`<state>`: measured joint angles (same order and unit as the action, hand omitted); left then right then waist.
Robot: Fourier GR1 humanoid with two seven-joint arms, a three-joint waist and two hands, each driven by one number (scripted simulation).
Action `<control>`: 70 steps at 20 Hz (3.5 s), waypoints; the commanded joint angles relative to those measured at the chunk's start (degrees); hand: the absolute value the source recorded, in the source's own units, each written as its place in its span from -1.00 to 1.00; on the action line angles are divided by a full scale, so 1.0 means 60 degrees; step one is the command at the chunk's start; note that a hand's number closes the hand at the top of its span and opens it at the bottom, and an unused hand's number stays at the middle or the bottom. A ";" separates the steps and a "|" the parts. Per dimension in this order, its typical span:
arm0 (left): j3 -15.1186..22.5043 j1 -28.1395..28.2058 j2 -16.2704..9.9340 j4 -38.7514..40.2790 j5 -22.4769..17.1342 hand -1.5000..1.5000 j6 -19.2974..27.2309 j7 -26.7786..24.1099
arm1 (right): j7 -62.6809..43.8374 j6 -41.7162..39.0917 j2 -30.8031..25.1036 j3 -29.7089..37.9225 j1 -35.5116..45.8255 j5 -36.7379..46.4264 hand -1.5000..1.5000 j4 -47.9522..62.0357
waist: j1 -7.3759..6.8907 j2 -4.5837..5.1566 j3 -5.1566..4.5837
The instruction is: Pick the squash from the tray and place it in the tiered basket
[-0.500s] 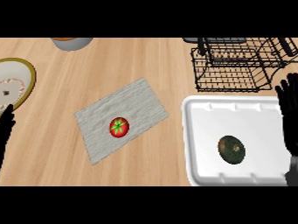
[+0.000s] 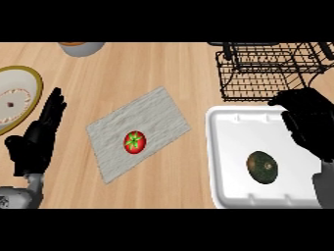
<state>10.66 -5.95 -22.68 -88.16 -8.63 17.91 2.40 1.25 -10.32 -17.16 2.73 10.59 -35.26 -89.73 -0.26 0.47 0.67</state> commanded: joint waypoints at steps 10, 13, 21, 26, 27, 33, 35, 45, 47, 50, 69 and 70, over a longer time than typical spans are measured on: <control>0.0673 -0.0795 0.1195 0.0066 0.0448 0.00 0.0542 -0.0352 | -0.0640 -0.9174 -0.3344 0.1095 0.0056 -0.4295 -1.00 0.2358 | 0.0179 0.0072 -0.0053; 0.0744 -0.0657 0.1106 -0.0053 0.0611 0.00 0.0602 -0.0322 | -0.0316 -0.9988 -0.4377 0.2046 0.0580 -0.2646 -1.00 0.1822 | 0.0215 -0.0024 -0.0054; 0.0742 -0.0518 0.1205 0.0074 0.0584 0.00 0.0636 -0.0245 | -0.0022 -1.0195 -0.5481 0.3509 0.1629 0.0565 -1.00 -0.1197 | 0.0185 -0.0100 -0.0053; 0.1075 -0.0242 0.1404 -0.0267 0.0851 0.00 0.0787 -0.0329 | 0.0389 -1.0388 -0.4847 0.3869 0.1147 0.2636 -1.00 -0.3043 | 0.0054 -0.0078 -0.0050; 0.0884 -0.0322 0.1213 -0.0309 0.0706 0.00 0.0611 -0.0211 | 0.0426 -1.0234 -0.4454 0.3655 0.0870 0.3057 -1.00 -0.3714 | 0.0064 -0.0081 -0.0055; 0.1020 -0.0384 0.1537 -0.0224 0.0843 0.00 0.0659 -0.0158 | 0.1226 -1.0084 -0.3856 0.3053 0.0393 0.5182 -1.00 -0.4526 | -0.0088 -0.0031 -0.0074; 0.1046 -0.0684 0.1645 0.0110 0.1123 0.00 0.0799 -0.0237 | 0.1496 -0.9805 -0.3585 0.2712 -0.0049 0.5733 -1.00 -0.5292 | 0.0014 -0.0033 -0.0075; 0.0548 -0.0840 0.1689 0.0292 0.0946 0.00 0.0538 -0.0261 | 0.3219 -0.9116 -0.4719 0.2140 -0.1106 0.8078 -1.00 -0.5551 | 0.0070 -0.0052 -0.0081; 0.0963 -0.0472 0.1724 -0.0166 0.1308 0.00 0.0683 -0.0063 | 0.3458 -0.8583 -0.4799 0.1644 -0.1567 0.8831 -1.00 -0.5666 | 0.0021 -0.0072 -0.0076; 0.0644 -0.1229 0.1972 0.0790 0.1142 0.00 0.0505 -0.0283 | 0.4233 -0.7558 -0.5111 0.0890 -0.1631 0.9917 -1.00 -0.5193 | 0.0055 -0.0029 -0.0078; 0.0449 -0.0785 0.2251 0.0169 0.1739 0.00 0.0264 -0.0035 | 0.7079 -0.2442 -0.5654 -0.1375 -0.1880 1.3551 -1.00 -0.2893 | -0.0015 -0.0066 -0.0110; 0.0781 -0.0182 0.2384 -0.0424 0.1986 0.00 0.0421 0.0073 | 0.7714 -0.2028 -0.5798 -0.0731 -0.2340 1.3536 -1.00 -0.2693 | 0.0030 -0.0086 -0.0108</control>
<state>13.70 -8.92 -9.80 -88.16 0.85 19.39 1.75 41.07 -23.94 -52.68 -1.90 -3.59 42.68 -109.00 -0.14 0.01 0.03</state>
